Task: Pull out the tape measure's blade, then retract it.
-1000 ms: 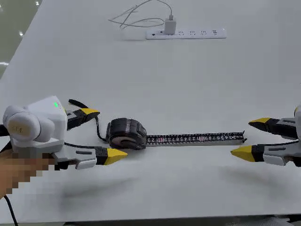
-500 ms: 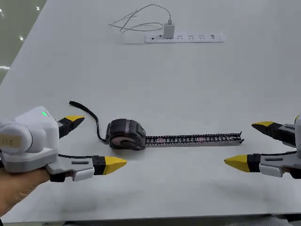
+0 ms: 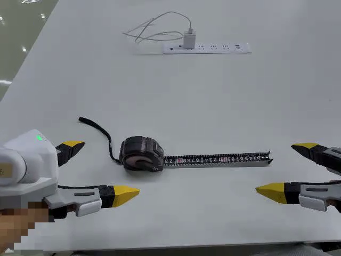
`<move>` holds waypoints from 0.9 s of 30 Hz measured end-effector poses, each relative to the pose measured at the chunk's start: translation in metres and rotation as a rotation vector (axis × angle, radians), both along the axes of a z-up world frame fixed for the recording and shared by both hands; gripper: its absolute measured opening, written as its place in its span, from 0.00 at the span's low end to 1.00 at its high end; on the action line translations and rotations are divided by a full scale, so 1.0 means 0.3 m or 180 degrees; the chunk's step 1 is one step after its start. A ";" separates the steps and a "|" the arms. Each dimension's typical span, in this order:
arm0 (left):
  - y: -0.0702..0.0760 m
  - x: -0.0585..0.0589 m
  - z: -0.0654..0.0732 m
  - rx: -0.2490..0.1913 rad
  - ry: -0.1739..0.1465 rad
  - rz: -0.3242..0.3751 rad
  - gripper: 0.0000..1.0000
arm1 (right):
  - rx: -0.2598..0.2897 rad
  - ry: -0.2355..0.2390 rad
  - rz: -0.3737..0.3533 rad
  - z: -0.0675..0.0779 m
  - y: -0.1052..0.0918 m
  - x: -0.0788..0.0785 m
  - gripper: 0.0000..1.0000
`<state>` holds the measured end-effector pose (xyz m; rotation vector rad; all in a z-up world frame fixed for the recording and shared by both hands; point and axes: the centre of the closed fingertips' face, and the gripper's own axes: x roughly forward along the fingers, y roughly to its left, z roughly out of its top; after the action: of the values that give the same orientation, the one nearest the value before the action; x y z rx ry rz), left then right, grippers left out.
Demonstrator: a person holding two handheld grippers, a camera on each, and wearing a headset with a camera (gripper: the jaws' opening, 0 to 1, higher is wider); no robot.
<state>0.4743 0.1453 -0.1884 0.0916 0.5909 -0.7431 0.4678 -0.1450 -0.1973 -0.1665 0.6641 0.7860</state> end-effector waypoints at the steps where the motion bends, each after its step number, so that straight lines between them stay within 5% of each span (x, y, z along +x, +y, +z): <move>1: 0.001 -0.002 0.004 -0.0004 0.0000 0.0003 0.99 | 0.0003 0.0002 -0.0001 0.001 0.000 -0.004 0.84; 27: 0.015 -0.040 0.055 -0.0015 -0.0023 0.0086 0.99 | 0.0153 -0.0175 -0.0103 0.093 -0.015 -0.058 0.93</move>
<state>0.4622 0.1500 -0.1719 0.0819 0.5824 -0.7176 0.4503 -0.1497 -0.1693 -0.1329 0.5942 0.7632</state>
